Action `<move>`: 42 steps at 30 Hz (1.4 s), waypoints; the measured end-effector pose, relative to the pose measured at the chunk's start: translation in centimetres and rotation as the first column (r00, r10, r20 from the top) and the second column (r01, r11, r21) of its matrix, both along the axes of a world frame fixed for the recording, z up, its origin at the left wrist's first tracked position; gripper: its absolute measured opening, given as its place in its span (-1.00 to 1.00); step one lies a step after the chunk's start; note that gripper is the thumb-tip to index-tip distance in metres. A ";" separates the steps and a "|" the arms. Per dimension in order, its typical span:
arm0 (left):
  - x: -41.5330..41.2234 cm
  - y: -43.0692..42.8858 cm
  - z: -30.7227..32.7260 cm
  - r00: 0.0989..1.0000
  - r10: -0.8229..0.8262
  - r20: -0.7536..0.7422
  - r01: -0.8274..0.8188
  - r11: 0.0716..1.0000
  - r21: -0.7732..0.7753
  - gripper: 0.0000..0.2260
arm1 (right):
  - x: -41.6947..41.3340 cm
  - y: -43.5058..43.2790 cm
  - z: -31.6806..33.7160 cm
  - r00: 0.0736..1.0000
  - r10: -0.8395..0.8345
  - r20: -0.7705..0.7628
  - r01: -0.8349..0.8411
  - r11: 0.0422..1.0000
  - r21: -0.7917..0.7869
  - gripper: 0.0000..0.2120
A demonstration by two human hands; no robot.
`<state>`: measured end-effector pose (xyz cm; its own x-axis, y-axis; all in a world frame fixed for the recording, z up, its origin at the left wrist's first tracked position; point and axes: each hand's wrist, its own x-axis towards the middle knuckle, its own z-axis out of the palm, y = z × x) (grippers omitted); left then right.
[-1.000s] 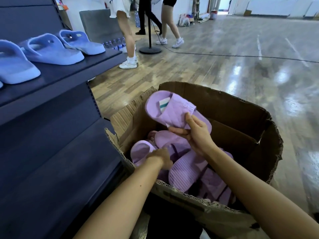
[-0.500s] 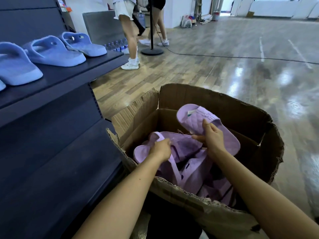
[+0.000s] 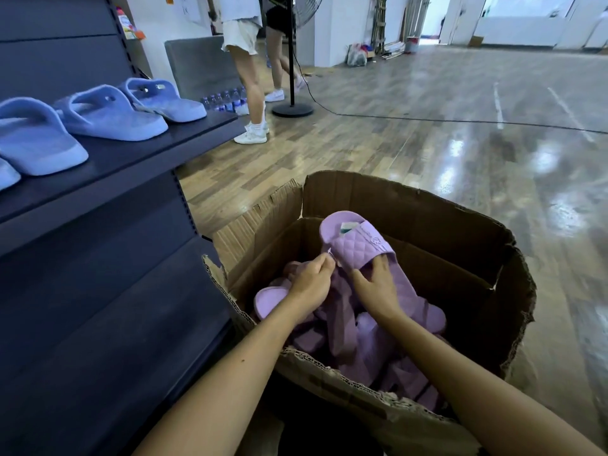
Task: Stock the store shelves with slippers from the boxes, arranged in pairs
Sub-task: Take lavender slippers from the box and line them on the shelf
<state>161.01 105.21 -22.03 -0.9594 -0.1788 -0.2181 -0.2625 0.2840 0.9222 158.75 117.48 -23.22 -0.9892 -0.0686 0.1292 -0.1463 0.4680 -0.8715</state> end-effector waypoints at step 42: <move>0.7 -1.1 -0.5 0.907 -0.283 0.311 0.420 0.600 -0.681 -0.03 | -2.1 2.0 -2.4 0.995 0.027 -0.101 0.018 0.909 0.417 -0.76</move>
<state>161.70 104.13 -22.49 -0.9470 0.0007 -0.3213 -0.1136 0.9347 0.3368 156.69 119.51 -25.62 -0.9718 -0.1425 0.1878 -0.2266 0.7845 -0.5772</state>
